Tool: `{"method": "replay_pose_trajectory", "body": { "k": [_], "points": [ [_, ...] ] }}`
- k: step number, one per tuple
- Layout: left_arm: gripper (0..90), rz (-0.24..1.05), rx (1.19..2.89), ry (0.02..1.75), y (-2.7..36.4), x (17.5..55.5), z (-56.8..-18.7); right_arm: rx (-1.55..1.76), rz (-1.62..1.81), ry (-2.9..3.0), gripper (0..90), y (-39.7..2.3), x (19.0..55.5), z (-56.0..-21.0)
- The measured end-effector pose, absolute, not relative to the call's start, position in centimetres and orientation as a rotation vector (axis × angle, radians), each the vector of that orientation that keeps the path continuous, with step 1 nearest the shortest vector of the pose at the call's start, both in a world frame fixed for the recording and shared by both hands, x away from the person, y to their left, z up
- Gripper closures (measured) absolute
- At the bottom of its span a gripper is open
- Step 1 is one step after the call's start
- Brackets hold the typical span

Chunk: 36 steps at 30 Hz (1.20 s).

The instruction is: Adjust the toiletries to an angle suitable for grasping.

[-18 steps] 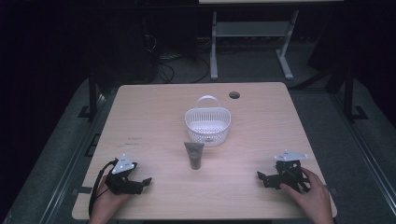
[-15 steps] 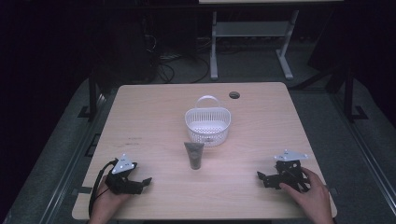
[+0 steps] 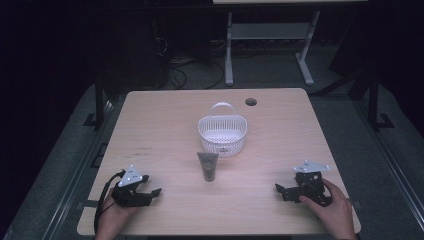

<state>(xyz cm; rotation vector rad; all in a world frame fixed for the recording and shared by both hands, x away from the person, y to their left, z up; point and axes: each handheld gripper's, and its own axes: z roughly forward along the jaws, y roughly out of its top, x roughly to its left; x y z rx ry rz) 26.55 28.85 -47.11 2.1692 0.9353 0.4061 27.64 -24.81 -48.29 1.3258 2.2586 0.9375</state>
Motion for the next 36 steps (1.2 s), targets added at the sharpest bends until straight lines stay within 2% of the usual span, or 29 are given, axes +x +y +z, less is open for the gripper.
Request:
{"method": "replay_pose_trajectory", "body": {
  "k": [4,5,7,13,14,16,36],
  "points": [
    [44.7,0.375,2.167,0.935,28.7,26.4,-46.6,1.326,0.937,2.259,0.0,-24.8,27.6,-48.3],
    [54.3,0.367,2.166,0.929,28.6,26.3,-46.3,1.326,0.937,2.258,0.0,-24.8,27.6,-48.3],
    [57.3,0.35,2.165,0.917,28.5,26.1,-45.9,1.326,0.937,2.259,0.0,-24.8,27.6,-48.3],
    [83.9,0.28,2.161,0.909,28.3,25.9,-45.1,1.326,0.938,2.259,0.0,-24.8,27.6,-48.3],
    [83.9,0.268,2.166,0.906,28.3,25.9,-44.9,1.326,0.938,2.259,0.0,-24.8,27.6,-48.3],
    [89.5,0.243,2.165,0.916,28.2,26.0,-44.7,1.326,0.937,2.259,0.0,-24.8,27.6,-48.3],
    [89.7,0.199,2.197,0.909,27.3,25.8,-42.9,1.326,0.938,2.259,0.0,-24.8,27.6,-48.3]
  ]
}}
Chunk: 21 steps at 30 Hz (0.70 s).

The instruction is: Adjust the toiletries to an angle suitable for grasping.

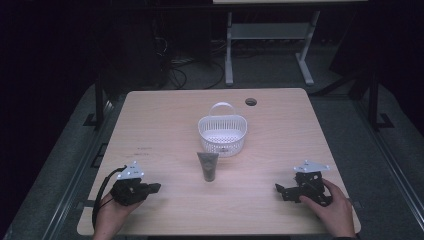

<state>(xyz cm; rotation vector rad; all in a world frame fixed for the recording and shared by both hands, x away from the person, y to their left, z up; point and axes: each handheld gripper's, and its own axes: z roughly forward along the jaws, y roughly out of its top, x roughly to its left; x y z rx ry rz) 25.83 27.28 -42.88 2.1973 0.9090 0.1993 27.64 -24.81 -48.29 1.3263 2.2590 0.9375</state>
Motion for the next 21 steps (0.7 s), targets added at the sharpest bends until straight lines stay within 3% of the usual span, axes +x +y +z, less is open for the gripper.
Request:
{"method": "replay_pose_trajectory", "body": {
  "k": [21],
  "points": [
    [89.8,0.161,2.216,0.839,25.1,26.8,-40.6,1.327,0.937,2.259,0.0,-24.8,27.6,-48.3]
  ]
}}
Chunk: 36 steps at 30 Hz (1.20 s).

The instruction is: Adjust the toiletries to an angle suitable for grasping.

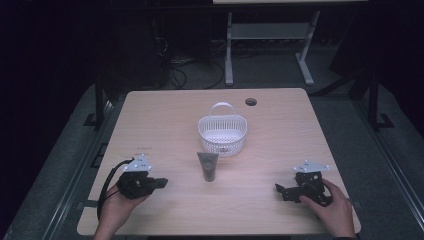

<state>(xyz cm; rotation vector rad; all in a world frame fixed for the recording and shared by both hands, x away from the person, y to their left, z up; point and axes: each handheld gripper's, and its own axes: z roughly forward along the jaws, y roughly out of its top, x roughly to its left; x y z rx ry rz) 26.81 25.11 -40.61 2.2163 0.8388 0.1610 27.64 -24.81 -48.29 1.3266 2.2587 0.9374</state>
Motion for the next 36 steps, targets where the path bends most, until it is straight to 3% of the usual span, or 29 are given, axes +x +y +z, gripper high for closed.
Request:
{"method": "replay_pose_trajectory", "body": {
  "k": [36],
  "points": [
    [89.8,0.146,2.249,0.747,22.1,28.3,-37.3,1.325,0.938,2.258,0.0,-24.8,27.6,-48.3]
  ]
}}
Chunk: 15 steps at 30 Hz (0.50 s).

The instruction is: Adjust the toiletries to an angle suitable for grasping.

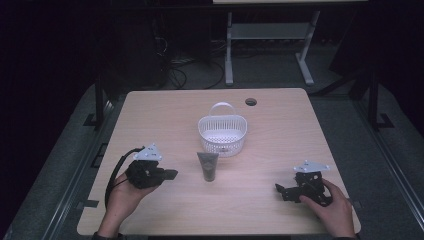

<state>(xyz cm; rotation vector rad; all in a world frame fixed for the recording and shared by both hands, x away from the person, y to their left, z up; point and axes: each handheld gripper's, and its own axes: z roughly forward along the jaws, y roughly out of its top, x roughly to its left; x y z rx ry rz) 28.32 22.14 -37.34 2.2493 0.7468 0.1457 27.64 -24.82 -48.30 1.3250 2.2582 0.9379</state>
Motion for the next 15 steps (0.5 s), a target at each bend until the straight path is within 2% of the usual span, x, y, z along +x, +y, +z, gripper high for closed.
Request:
{"method": "replay_pose_trajectory", "body": {
  "k": [15],
  "points": [
    [89.8,0.157,2.251,0.716,20.9,29.5,-35.5,1.325,0.938,2.258,0.0,-24.8,27.6,-48.3]
  ]
}}
